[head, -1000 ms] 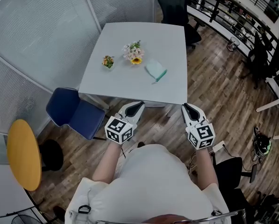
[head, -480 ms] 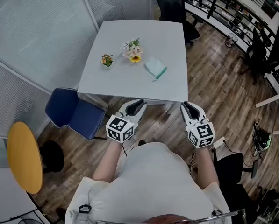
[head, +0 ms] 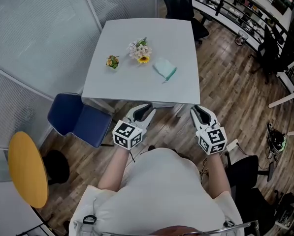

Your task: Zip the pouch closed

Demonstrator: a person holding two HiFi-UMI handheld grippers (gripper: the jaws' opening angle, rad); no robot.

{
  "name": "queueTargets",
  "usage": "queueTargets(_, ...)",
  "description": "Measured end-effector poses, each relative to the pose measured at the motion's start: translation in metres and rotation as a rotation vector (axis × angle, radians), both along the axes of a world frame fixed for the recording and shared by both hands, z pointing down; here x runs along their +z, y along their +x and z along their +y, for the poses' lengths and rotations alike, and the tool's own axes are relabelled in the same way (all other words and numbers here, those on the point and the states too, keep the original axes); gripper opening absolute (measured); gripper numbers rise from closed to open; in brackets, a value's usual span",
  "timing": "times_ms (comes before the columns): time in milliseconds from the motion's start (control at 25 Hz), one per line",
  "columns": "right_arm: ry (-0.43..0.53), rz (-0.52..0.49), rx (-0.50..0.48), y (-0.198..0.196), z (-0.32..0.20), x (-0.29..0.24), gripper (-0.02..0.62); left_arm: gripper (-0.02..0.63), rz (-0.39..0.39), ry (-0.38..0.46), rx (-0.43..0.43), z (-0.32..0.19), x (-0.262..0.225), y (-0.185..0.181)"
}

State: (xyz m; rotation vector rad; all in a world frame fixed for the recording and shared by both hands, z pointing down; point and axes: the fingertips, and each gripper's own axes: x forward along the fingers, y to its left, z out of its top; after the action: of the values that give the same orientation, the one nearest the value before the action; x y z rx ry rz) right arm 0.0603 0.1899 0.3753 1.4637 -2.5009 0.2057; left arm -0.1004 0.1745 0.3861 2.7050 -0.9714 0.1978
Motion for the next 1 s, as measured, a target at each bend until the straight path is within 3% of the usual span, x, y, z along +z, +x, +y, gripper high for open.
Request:
queueTargets(560, -0.007, -0.003, 0.041, -0.020, 0.004, 0.010, 0.057, 0.094, -0.012, -0.018, 0.040, -0.001, 0.012, -0.023)
queueTargets(1000, -0.035, -0.021, 0.023, -0.010, -0.050, 0.028, 0.057, 0.097, -0.034, -0.050, 0.028, -0.045, 0.028, -0.012)
